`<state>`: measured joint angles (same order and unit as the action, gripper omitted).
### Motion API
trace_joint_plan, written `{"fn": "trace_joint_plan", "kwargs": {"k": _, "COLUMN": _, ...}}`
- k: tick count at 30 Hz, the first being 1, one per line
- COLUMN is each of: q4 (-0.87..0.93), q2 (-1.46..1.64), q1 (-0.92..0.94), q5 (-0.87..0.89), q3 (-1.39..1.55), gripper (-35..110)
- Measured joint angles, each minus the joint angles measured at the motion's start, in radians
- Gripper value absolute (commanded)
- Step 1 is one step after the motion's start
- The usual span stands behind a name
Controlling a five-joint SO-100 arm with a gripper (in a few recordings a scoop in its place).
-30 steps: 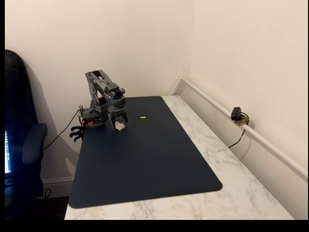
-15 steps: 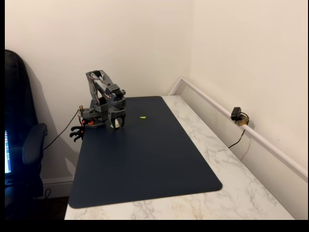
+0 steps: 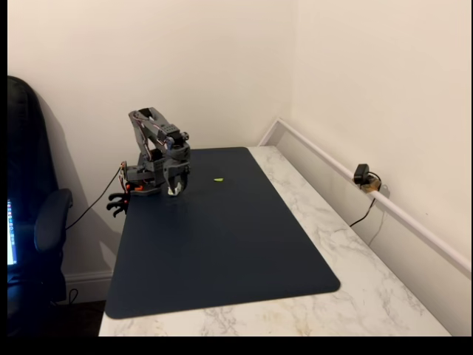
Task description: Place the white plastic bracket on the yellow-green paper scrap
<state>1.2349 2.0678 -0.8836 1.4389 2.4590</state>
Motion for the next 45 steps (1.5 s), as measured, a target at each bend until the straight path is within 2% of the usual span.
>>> {"fn": "trace_joint_plan", "kwargs": {"k": 9, "q4": 0.112, "q2": 0.011, "q1": 0.014, "q5": 0.137, "q3": 0.0, "gripper": 26}}
{"fn": "trace_joint_plan", "kwargs": {"k": 24, "q4": 0.264, "q2": 0.092, "q1": 0.087, "q5": 0.206, "q3": 0.006, "gripper": 30}}
{"fn": "trace_joint_plan", "kwargs": {"k": 34, "q4": 0.133, "q2": 0.055, "q1": 0.043, "q5": 0.242, "q3": 0.078, "gripper": 26}}
{"fn": "trace_joint_plan", "kwargs": {"k": 45, "q4": -0.005, "q2": -0.078, "q1": 0.058, "q5": 0.181, "q3": 0.066, "gripper": 9}}
